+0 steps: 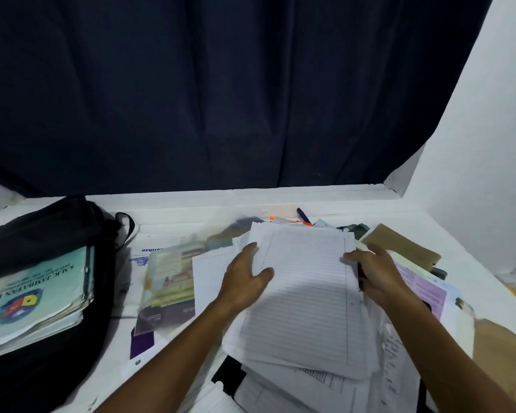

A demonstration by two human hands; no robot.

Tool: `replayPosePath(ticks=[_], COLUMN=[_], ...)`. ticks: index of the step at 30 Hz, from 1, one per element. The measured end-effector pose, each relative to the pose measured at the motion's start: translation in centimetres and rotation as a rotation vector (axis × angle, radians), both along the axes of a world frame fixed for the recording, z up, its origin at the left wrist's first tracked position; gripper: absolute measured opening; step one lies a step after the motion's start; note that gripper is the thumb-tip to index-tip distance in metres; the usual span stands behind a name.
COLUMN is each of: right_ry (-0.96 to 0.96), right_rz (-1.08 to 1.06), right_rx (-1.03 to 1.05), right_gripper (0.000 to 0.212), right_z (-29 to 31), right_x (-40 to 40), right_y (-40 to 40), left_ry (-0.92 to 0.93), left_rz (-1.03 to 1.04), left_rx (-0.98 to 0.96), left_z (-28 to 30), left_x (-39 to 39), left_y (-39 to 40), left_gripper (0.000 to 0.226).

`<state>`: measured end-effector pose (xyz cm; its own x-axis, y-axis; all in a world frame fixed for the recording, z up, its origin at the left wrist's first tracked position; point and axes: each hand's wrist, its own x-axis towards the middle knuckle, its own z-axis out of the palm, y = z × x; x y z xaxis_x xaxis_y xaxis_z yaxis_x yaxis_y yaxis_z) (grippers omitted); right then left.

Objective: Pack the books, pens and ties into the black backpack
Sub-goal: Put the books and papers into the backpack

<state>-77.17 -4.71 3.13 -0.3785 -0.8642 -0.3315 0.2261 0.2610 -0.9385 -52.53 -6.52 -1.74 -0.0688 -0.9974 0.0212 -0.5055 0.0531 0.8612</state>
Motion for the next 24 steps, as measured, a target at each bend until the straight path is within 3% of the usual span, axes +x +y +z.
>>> replayPosePath(ticks=[3, 8, 11, 13, 15, 18, 19, 21, 24], right_ry=[-0.079, 0.002, -0.207, -0.23, -0.062, 0.266, 0.363, 0.475, 0.431], right_rz=[0.015, 0.033, 0.122, 0.214, 0.245, 0.222, 0.258, 0.345, 0.324], right_rx=[-0.022, -0.09, -0.12, -0.18, -0.278, -0.388, -0.417, -0.431, -0.343], right_gripper=[0.075, 0.074, 0.051, 0.044, 0.059, 0.103, 0.105, 0.087, 0.063], right_z=[-0.4, -1.3, -1.3, -1.2, -1.3, -1.5, -1.5, -1.4, -1.7], right_x=[-0.7, 0.1, 0.2, 0.5, 1.3, 2.7, 2.9, 2.8, 2.3], right_y=[0.2, 0.4, 0.6, 1.1, 1.8, 2.2, 2.1, 2.0, 2.0], left_ry=[0.104, 0.343, 0.489, 0.591, 0.645, 0.649, 0.642, 0.638, 0.619], left_rz=[0.072, 0.231, 0.252, 0.273, 0.282, 0.286, 0.283, 0.269, 0.238], left_rx=[0.001, 0.086, 0.174, 0.244, 0.26, 0.227, 0.215, 0.19, 0.128], left_z=[0.0, 0.8, 0.5, 0.2, -0.2, -0.6, -0.5, -0.4, -0.6], left_x=[0.4, 1.0, 1.6, 1.8, 1.8, 1.6, 1.6, 1.5, 1.6], left_y=[-0.3, -1.6, -2.3, -2.2, -2.2, -2.0, -1.9, -1.7, -1.7], left_gripper=[0.066, 0.066, 0.069, 0.073, 0.082, 0.092, 0.09, 0.082, 0.072])
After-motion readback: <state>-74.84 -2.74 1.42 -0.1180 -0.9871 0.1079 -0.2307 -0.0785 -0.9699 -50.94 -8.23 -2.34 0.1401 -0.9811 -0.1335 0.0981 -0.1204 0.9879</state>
